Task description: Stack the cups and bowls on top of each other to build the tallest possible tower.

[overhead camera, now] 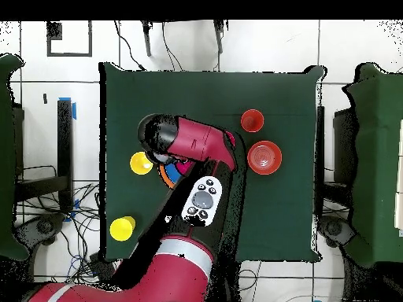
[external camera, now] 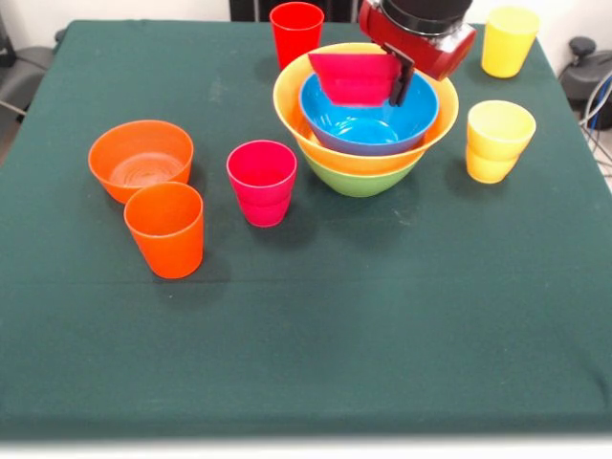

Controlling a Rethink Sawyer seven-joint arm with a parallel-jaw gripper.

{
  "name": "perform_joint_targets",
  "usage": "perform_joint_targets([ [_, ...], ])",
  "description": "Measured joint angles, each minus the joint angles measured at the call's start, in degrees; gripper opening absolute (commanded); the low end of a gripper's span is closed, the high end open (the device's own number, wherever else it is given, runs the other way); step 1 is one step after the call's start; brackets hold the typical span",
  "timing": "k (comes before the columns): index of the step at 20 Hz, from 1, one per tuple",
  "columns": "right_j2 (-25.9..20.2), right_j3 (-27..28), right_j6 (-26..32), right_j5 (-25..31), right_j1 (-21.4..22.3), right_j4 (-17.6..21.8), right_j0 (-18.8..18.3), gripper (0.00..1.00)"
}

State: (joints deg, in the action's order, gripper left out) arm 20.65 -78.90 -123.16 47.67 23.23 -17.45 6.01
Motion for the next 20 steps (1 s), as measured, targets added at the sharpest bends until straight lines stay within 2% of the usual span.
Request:
perform_joint_targets([
  [7,0.6,1.4,0.0,0.0,-0.2,0.0,0.0,0.0],
  [8,1.0,2.0,0.0,0.0,-0.3,0.0,0.1,1.0],
  [20,3.0,4.1,0.0,0.0,-1.7,-0.1,1.7,1.0],
])
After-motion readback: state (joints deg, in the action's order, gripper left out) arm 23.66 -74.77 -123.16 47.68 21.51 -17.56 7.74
